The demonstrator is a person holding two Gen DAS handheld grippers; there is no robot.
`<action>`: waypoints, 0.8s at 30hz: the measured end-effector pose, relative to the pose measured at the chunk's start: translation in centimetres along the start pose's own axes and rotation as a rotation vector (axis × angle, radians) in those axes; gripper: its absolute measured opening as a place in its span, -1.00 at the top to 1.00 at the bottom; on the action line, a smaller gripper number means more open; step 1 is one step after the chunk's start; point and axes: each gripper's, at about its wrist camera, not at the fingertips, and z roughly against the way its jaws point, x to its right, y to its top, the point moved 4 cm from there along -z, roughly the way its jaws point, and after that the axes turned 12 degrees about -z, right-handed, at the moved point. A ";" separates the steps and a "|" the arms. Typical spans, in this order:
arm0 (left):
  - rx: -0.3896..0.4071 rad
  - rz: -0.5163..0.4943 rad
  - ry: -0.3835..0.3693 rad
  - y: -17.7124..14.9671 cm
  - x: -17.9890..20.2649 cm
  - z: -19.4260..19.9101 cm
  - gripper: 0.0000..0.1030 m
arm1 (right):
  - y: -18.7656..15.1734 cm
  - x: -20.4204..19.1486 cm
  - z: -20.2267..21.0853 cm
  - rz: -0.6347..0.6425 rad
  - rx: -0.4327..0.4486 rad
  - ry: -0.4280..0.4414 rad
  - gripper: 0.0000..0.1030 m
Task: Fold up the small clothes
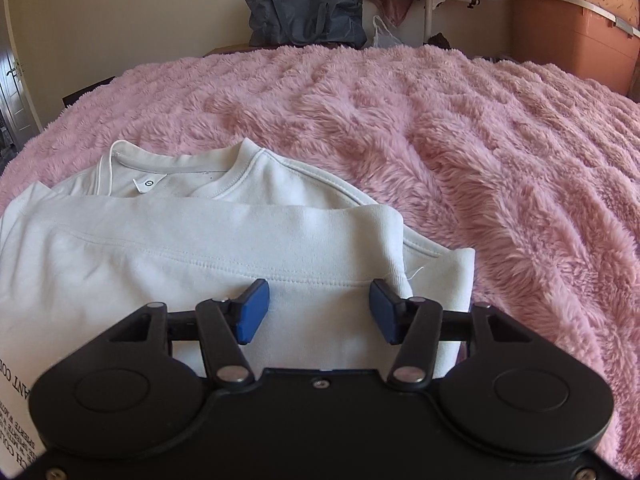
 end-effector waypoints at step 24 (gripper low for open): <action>-0.005 -0.016 0.153 -0.1 -1.7 8.9 0.02 | -15.4 -29.8 13.5 0.649 0.123 0.020 -0.28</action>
